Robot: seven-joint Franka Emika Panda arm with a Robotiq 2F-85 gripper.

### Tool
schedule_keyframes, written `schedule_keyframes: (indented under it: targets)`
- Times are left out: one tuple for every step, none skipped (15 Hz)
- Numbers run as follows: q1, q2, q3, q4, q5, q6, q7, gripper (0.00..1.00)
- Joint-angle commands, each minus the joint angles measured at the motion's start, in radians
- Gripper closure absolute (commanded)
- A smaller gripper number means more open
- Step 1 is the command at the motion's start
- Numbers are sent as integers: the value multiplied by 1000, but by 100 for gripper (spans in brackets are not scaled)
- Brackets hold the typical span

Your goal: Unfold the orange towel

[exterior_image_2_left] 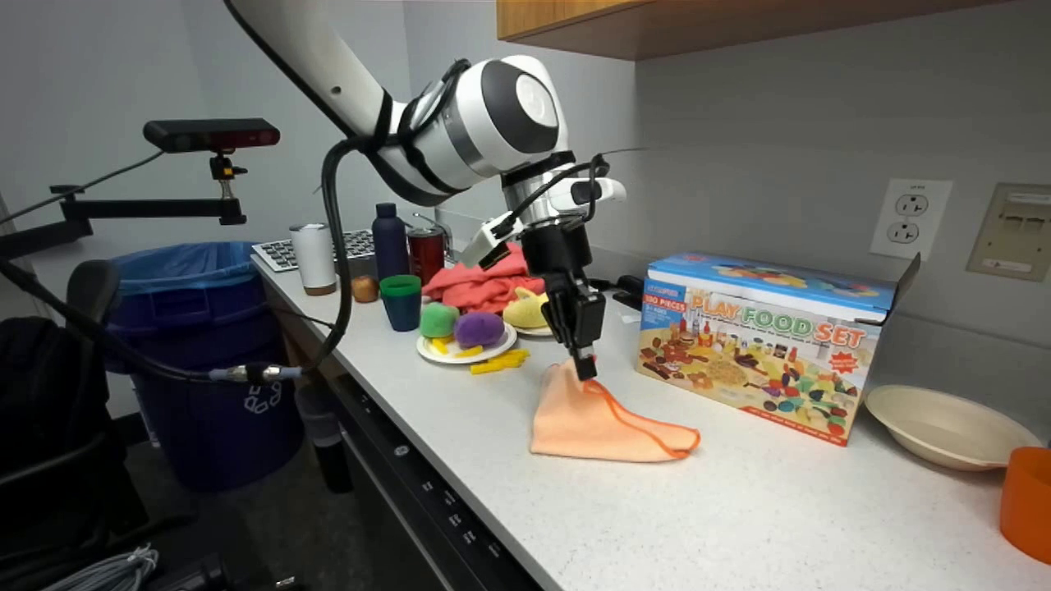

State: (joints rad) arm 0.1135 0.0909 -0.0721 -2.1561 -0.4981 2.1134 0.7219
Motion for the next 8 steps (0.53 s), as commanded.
schedule_keyframes:
  targets:
    - [-19, -96, 22, -116, -102, -67, 170, 99]
    - [-19, -109, 31, -139, -133, -90, 227, 99]
    - [-20, -119, 38, -157, -171, -118, 289, 99]
    - [-23, -124, 44, -169, -193, -144, 332, 99]
    - [-25, -125, 50, -179, -223, -174, 384, 99]
    - [-26, -124, 56, -186, -245, -200, 426, 99]
    - [-27, -122, 61, -188, -261, -232, 458, 99]
    - [-27, -117, 66, -190, -280, -264, 492, 99]
